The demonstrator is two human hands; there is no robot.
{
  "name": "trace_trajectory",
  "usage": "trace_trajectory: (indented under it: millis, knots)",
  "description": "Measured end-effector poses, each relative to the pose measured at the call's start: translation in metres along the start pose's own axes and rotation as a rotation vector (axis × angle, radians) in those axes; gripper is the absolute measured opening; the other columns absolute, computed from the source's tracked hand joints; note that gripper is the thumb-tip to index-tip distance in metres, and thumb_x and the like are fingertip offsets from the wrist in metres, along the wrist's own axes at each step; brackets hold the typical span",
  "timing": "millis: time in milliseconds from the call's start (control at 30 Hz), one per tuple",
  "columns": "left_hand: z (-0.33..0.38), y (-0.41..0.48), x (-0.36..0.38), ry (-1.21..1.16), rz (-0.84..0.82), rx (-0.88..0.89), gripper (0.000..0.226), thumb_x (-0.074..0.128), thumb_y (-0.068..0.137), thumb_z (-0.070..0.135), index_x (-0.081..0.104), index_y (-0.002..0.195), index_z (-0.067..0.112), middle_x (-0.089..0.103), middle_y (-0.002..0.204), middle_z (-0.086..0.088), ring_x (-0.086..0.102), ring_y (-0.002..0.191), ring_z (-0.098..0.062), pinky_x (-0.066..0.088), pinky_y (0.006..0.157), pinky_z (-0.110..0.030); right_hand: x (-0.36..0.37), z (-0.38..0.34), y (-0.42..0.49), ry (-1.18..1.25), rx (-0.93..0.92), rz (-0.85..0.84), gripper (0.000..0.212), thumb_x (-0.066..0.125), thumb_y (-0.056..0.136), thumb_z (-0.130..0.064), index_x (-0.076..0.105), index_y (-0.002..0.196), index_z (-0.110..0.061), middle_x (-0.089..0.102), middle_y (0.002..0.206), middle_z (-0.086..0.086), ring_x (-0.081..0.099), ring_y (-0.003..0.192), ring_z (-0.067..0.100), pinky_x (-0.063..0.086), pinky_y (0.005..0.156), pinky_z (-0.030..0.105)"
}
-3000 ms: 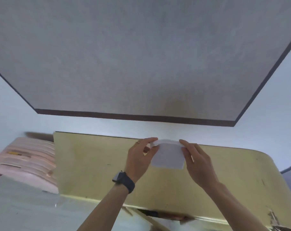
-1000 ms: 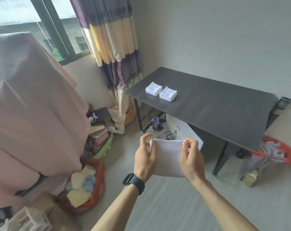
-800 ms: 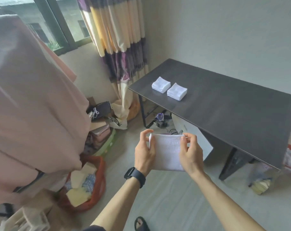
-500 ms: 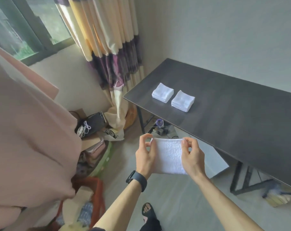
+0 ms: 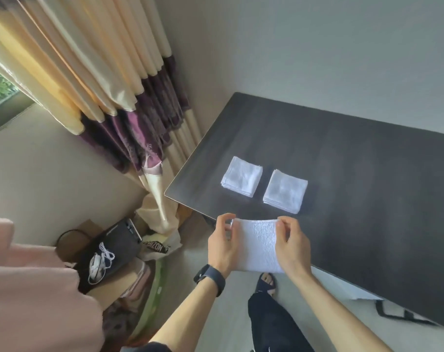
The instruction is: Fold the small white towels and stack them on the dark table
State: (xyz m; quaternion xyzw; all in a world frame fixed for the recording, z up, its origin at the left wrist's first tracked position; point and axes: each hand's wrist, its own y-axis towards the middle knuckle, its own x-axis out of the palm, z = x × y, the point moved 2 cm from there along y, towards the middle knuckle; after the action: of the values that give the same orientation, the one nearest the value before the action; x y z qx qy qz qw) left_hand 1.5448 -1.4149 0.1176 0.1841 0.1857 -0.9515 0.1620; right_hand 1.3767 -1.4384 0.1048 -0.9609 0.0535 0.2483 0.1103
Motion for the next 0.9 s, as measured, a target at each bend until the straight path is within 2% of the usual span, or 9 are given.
trace_trajectory:
  millis: [100, 200, 267, 400, 567, 733, 900]
  knots:
    - [0.014, 0.065, 0.006, 0.035, -0.021, -0.037, 0.016, 0.05, 0.098, 0.03, 0.052, 0.111, 0.04, 0.062, 0.092, 0.002, 0.059, 0.082, -0.016, 0.045, 0.064, -0.021, 0.02, -0.016, 0.056, -0.022, 0.031, -0.014, 0.02, 0.042, 0.104, -0.031, 0.057, 0.116, -0.024, 0.062, 0.09, -0.016, 0.057, 0.082, 0.009, 0.039, 0.073, 0.028]
    - [0.03, 0.13, 0.011, 0.082, -0.055, -0.058, 0.023, 0.047, 0.099, 0.021, 0.051, 0.114, 0.039, 0.06, 0.096, 0.003, 0.055, 0.084, -0.012, 0.042, 0.06, -0.012, 0.042, -0.031, 0.112, -0.062, 0.061, -0.025, 0.022, 0.037, 0.105, -0.033, 0.053, 0.117, -0.023, 0.054, 0.083, -0.022, 0.054, 0.074, -0.001, 0.037, 0.061, 0.024]
    - [0.038, 0.167, 0.015, 0.131, -0.059, -0.064, 0.02, 0.044, 0.103, 0.024, 0.051, 0.118, 0.034, 0.059, 0.096, 0.006, 0.054, 0.084, -0.01, 0.041, 0.061, -0.011, 0.055, -0.037, 0.142, -0.085, 0.093, -0.032, 0.024, 0.035, 0.106, -0.033, 0.052, 0.119, -0.021, 0.051, 0.084, -0.022, 0.054, 0.075, 0.004, 0.038, 0.064, 0.027]
    - [0.04, 0.237, 0.027, 0.216, -0.091, -0.032, 0.017, 0.042, 0.104, 0.033, 0.052, 0.118, 0.034, 0.061, 0.099, 0.007, 0.056, 0.082, -0.007, 0.038, 0.06, -0.016, 0.084, -0.036, 0.198, -0.131, 0.16, 0.0, 0.026, 0.033, 0.106, -0.033, 0.051, 0.119, -0.019, 0.055, 0.093, -0.012, 0.057, 0.086, 0.022, 0.043, 0.075, 0.036]
    - [0.02, 0.315, 0.042, 0.355, -0.233, -0.005, 0.017, 0.036, 0.104, 0.041, 0.047, 0.117, 0.04, 0.06, 0.105, 0.008, 0.058, 0.091, -0.018, 0.044, 0.07, -0.027, 0.126, -0.02, 0.249, -0.196, 0.285, 0.039, 0.023, 0.03, 0.105, -0.033, 0.048, 0.114, -0.022, 0.063, 0.095, -0.002, 0.058, 0.084, 0.026, 0.048, 0.073, 0.042]
    - [0.008, 0.347, 0.047, 0.466, -0.339, 0.045, 0.017, 0.032, 0.105, 0.04, 0.043, 0.117, 0.041, 0.059, 0.109, 0.009, 0.058, 0.095, -0.021, 0.051, 0.079, -0.035, 0.146, -0.009, 0.264, -0.226, 0.361, 0.06, 0.023, 0.03, 0.106, -0.031, 0.048, 0.115, -0.021, 0.06, 0.104, 0.0, 0.056, 0.081, 0.025, 0.042, 0.069, 0.036]
    - [0.007, 0.365, 0.049, 0.531, -0.41, 0.088, 0.018, 0.031, 0.104, 0.038, 0.044, 0.116, 0.04, 0.057, 0.108, 0.013, 0.057, 0.09, -0.022, 0.049, 0.081, -0.037, 0.156, -0.006, 0.272, -0.255, 0.413, 0.086, 0.022, 0.031, 0.105, -0.031, 0.048, 0.114, -0.021, 0.056, 0.108, 0.001, 0.057, 0.08, 0.026, 0.046, 0.072, 0.038]
